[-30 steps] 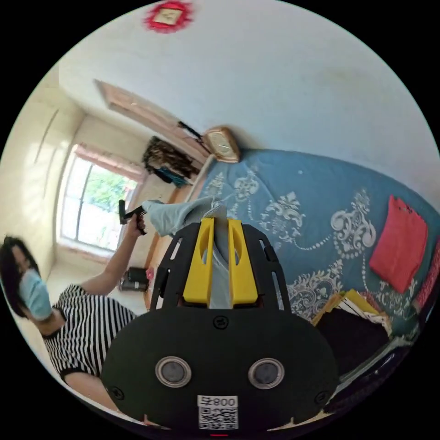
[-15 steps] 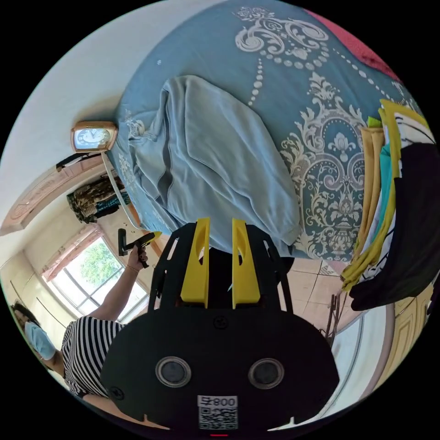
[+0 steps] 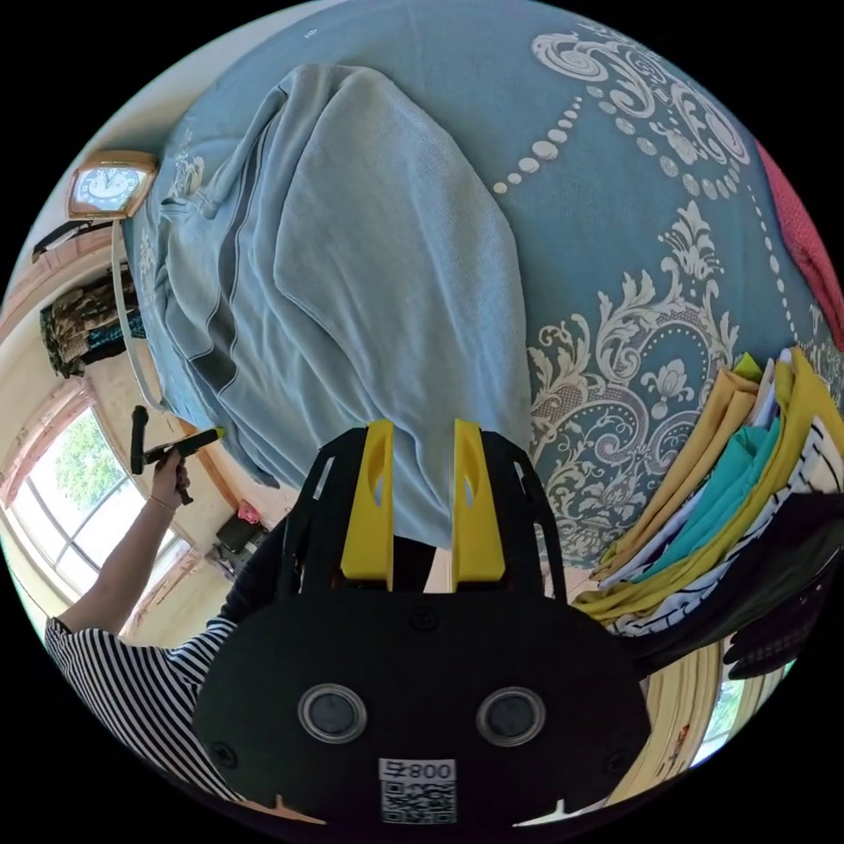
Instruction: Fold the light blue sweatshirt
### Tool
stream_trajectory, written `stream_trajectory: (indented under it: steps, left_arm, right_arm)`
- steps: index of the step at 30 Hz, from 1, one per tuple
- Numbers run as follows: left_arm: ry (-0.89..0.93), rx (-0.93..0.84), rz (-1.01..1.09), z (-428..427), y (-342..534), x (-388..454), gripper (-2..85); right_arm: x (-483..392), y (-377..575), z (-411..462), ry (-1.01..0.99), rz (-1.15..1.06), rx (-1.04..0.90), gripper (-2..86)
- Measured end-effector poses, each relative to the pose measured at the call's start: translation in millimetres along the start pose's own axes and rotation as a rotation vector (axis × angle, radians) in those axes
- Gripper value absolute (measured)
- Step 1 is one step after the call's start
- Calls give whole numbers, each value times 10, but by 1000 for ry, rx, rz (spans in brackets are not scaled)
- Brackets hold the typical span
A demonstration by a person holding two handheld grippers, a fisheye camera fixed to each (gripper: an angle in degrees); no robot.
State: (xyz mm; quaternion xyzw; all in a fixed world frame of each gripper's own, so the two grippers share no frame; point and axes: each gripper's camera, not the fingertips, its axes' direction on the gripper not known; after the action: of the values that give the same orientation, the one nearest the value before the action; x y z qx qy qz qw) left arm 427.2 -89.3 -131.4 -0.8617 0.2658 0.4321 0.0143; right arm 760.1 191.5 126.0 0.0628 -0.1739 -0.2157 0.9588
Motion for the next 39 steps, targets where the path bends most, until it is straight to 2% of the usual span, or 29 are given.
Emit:
stream_trajectory:
  steps: [3, 6, 8, 10, 12, 14, 17, 19, 23, 27, 30, 35, 38, 39]
  left_arm:
    - [-84, 46, 13, -615, 290, -64, 16]
    - [-245, 165, -121, -1538, 642, -563, 21]
    - [-248, 314, -313, -2176, 921, -1010, 29]
    - [-171, 470, -494, -2814, 1277, -1411, 46]
    - [-111, 521, -522, -3056, 1432, -1469, 52]
    - [-73, 523, -464, -3119, 1478, -1330, 48]
    - [-24, 410, -321, -2910, 1405, -905, 27]
    - [0, 307, -222, -2682, 1348, -544, 13]
    - [36, 229, -112, -2584, 1381, -163, 5]
    - [71, 272, -29, -2906, 1561, -38, 3]
    - [121, 342, 8, -3207, 1668, -62, 3]
    - [212, 407, 129, -3542, 1665, 130, 9]
    - [240, 422, 205, -3637, 1605, 328, 18]
    - [245, 429, 230, -3673, 1573, 394, 23]
  right_arm:
    - [225, -84, -234, 50, 19, 19, 108]
    - [544, -89, -455, 52, 73, 47, 111]
    - [756, -90, -550, 42, 115, 60, 113]
    - [983, -124, -637, 22, 153, 62, 114]
    - [1067, -186, -683, 40, 155, 62, 114]
    - [1100, -287, -689, 75, 147, 41, 113]
    - [1087, -455, -716, 142, 137, 8, 99]
    - [1068, -506, -794, 174, 112, -16, 26]
    - [1028, -521, -1131, 143, 33, -45, 10]
    - [979, -457, -2121, 343, -25, 61, 10]
    - [1187, -480, -2944, 454, 60, 188, 19]
    - [1604, -561, -3588, 403, 227, 342, 66]
    - [1432, -555, -3558, 318, 196, 477, 86]
    - [1252, -608, -3463, 271, 118, 506, 88]
